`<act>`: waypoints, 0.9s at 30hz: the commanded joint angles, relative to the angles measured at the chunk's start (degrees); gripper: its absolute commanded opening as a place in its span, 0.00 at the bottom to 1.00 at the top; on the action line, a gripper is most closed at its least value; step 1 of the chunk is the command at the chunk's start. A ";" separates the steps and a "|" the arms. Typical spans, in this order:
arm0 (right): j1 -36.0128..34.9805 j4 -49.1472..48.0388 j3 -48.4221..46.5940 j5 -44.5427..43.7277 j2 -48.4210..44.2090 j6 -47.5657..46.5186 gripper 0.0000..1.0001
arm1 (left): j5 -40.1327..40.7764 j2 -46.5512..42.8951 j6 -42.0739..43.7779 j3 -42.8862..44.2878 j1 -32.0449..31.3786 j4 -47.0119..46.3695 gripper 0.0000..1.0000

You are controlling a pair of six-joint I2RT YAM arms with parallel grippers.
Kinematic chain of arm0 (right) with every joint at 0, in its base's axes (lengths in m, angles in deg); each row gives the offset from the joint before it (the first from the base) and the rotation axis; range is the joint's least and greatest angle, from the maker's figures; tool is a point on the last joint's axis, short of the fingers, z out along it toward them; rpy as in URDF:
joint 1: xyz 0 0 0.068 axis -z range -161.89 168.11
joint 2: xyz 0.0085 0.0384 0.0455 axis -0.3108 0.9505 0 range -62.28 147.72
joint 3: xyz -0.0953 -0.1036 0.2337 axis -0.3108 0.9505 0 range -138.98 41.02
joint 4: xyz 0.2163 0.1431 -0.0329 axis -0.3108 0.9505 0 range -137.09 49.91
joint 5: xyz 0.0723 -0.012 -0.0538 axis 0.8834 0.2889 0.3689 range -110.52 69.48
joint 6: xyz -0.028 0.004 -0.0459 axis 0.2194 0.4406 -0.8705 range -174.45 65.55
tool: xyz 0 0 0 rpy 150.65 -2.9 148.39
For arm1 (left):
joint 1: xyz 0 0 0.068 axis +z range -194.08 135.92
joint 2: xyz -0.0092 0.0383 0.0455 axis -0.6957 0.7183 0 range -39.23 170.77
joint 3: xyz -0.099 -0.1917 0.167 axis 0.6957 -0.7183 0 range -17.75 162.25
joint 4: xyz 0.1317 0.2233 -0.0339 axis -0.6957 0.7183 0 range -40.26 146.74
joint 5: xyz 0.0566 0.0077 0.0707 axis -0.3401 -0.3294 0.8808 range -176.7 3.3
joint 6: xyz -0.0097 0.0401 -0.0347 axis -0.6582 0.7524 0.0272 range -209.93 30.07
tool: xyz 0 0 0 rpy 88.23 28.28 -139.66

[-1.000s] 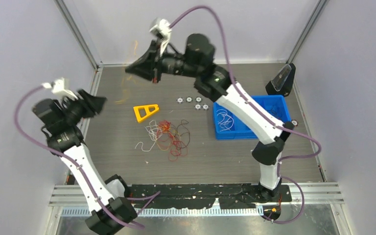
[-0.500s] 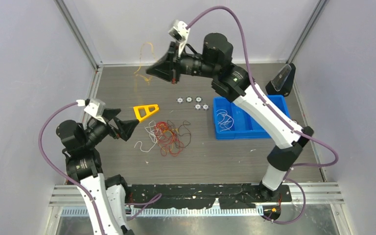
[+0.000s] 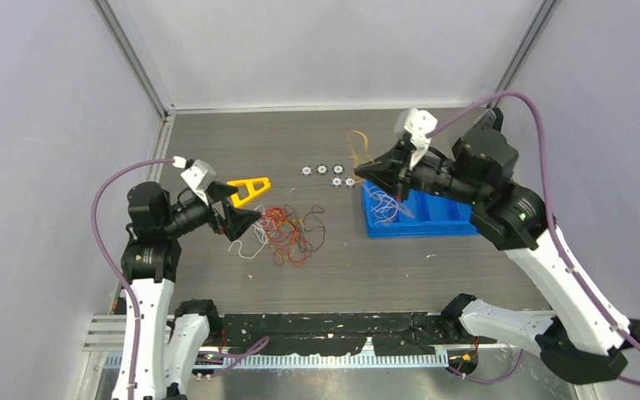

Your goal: Untangle the cables

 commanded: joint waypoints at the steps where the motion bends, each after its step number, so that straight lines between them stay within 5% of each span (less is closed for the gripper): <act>1: 3.45 3.59 6.71 -9.04 -6.60 -2.82 0.06 | 4.52 1.48 2.42 1.11 -4.80 -1.29 1.00; 10: 4.66 1.69 20.15 -25.47 -17.74 -0.39 0.05 | 8.34 4.86 2.49 1.75 -11.27 -2.30 0.99; 27: 13.53 -1.81 21.33 -32.25 -12.72 -3.69 0.05 | 9.52 7.65 3.84 2.27 -11.49 -0.65 1.00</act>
